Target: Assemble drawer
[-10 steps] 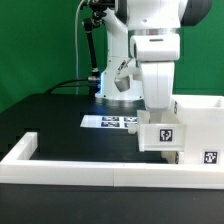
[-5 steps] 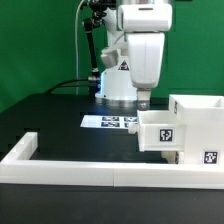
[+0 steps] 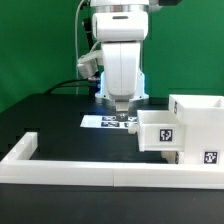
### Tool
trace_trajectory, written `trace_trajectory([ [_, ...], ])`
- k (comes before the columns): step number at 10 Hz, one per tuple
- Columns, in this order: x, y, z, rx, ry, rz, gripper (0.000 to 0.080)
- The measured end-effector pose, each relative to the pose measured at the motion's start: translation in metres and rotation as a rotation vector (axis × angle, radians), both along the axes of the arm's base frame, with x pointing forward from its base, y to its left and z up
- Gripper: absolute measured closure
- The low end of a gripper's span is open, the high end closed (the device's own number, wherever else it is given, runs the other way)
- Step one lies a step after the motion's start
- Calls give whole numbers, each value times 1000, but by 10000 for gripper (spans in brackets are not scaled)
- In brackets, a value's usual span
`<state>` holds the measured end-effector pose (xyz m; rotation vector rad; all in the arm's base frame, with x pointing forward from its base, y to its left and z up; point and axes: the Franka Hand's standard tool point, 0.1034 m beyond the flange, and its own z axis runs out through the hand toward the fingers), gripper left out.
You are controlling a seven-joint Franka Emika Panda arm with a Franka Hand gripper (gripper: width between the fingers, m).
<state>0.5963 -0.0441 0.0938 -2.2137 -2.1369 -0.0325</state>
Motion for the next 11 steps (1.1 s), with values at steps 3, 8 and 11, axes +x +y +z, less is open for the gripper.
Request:
trace_trajectory([
  [3, -16, -3, -16, 130, 1, 0, 151],
  [8, -15, 22, -29, 187, 16, 32, 151],
  [11, -15, 39, -31, 184, 31, -8, 151],
])
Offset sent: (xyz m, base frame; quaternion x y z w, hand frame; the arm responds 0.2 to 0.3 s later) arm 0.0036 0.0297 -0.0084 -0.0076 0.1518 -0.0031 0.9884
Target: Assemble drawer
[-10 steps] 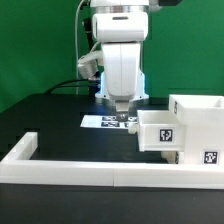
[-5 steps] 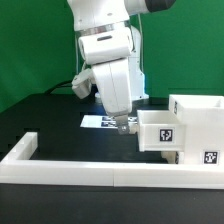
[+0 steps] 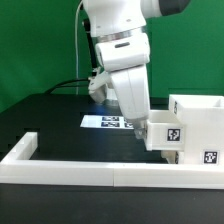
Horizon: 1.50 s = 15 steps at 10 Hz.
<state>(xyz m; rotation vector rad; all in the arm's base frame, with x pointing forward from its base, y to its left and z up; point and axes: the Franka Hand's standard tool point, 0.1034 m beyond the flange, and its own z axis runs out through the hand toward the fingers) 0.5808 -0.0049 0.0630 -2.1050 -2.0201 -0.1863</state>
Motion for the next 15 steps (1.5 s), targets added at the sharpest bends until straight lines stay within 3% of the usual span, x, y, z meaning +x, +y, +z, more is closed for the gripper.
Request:
trace_trajectory([
  [3, 1, -1, 0, 0, -9, 4, 151],
  [6, 3, 16, -3, 4, -53, 34, 151],
  [8, 8, 27, 3, 8, -66, 63, 151],
  [15, -1, 34, -5, 13, 12, -42, 151],
])
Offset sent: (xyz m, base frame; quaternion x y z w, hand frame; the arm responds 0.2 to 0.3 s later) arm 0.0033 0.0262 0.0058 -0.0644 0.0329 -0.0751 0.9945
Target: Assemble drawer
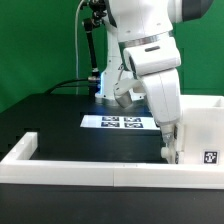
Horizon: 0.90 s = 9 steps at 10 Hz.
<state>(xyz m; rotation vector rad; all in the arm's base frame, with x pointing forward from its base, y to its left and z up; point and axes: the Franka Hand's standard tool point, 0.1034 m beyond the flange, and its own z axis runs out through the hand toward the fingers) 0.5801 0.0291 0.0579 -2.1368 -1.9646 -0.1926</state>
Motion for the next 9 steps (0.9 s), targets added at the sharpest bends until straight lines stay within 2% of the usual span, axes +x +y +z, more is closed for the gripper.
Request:
trace_trajectory([
  [3, 0, -1, -1, 1, -4, 5, 151],
  [7, 3, 6, 1, 6, -51, 77, 151],
  [8, 2, 2, -1, 7, -52, 94, 151],
  [9, -1, -13, -5, 8, -40, 106, 151],
])
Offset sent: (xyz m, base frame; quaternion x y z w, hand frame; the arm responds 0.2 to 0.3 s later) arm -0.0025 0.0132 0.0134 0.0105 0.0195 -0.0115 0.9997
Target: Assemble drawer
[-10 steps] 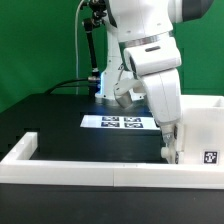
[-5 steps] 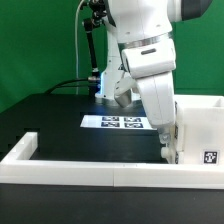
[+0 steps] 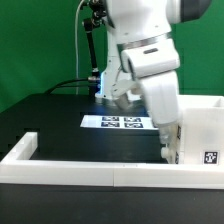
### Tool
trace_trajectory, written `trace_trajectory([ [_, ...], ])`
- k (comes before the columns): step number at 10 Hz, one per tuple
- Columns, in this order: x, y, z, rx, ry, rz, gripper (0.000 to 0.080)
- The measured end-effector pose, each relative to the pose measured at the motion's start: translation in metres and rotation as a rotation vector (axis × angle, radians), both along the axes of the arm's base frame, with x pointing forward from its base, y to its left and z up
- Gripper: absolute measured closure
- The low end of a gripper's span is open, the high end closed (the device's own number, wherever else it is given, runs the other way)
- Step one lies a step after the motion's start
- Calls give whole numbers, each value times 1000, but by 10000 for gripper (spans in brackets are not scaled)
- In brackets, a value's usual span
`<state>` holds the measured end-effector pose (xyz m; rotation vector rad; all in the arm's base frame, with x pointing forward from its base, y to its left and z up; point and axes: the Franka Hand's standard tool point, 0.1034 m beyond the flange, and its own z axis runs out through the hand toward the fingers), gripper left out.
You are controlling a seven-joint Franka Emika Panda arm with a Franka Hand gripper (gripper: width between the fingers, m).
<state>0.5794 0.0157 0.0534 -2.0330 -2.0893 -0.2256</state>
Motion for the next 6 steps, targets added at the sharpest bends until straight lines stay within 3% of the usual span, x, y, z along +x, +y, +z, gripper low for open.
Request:
trace_trajectory([
  [3, 3, -50, 0, -16, 18, -23, 151],
  [5, 6, -61, 10, -41, -13, -38, 151],
  [6, 5, -60, 7, -39, -8, -37, 151],
])
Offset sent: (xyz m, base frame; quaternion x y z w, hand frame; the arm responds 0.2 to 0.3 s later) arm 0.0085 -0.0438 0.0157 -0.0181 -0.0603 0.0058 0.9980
